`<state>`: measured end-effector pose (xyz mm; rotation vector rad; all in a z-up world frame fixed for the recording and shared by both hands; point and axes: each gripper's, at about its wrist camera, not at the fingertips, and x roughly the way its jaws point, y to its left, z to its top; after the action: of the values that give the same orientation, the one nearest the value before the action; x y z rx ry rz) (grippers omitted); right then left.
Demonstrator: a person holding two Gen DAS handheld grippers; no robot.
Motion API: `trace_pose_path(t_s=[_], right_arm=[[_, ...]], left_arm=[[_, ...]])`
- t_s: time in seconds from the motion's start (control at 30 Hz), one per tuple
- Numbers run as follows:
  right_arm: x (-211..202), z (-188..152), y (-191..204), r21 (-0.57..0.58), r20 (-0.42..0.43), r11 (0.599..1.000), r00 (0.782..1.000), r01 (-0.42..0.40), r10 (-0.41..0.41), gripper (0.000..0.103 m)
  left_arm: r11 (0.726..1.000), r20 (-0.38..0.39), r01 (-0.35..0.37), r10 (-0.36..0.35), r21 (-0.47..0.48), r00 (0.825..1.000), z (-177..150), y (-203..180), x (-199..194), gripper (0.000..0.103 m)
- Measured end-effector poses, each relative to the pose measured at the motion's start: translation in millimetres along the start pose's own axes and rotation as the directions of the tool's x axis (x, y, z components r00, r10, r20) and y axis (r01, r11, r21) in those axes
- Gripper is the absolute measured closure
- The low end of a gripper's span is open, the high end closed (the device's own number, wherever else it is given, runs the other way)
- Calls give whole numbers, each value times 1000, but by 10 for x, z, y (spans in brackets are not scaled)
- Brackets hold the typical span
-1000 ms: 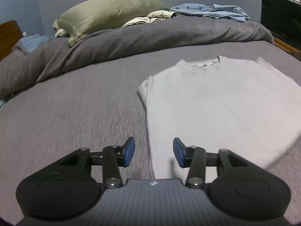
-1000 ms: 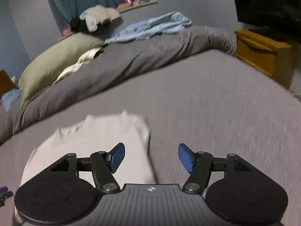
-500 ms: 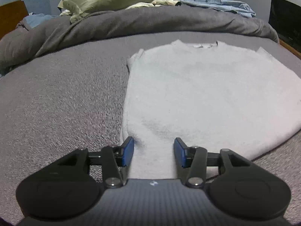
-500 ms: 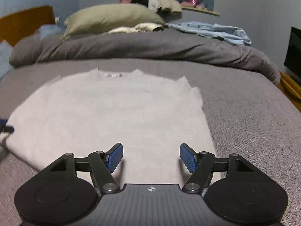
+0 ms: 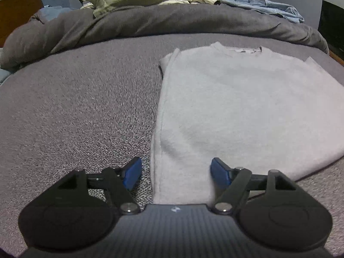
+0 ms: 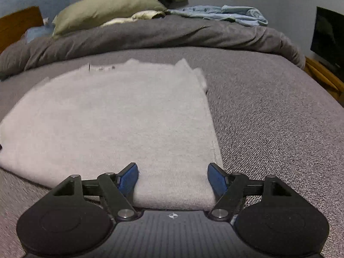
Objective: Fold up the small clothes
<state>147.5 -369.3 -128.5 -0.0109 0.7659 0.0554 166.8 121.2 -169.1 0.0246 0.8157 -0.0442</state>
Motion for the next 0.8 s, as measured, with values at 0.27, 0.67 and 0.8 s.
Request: trace_pose_path(t_s=[0.27,0.67,0.8], right_arm=[[-333,-25,-165,88,82,996,997,0,-7,1],[-436,-421,-215,143,26,988,998,-62,59,1],[-432,-518,-178,136,2,983,993,-121,122,1]], left_arm=[[986,130,75,-56,-149,990,-74,-208,-433,16],[951,102,104,-78,-290,992,-746,-407,-589,4],[936,106,154,-126,-317,986,-775,-371,-542,4]])
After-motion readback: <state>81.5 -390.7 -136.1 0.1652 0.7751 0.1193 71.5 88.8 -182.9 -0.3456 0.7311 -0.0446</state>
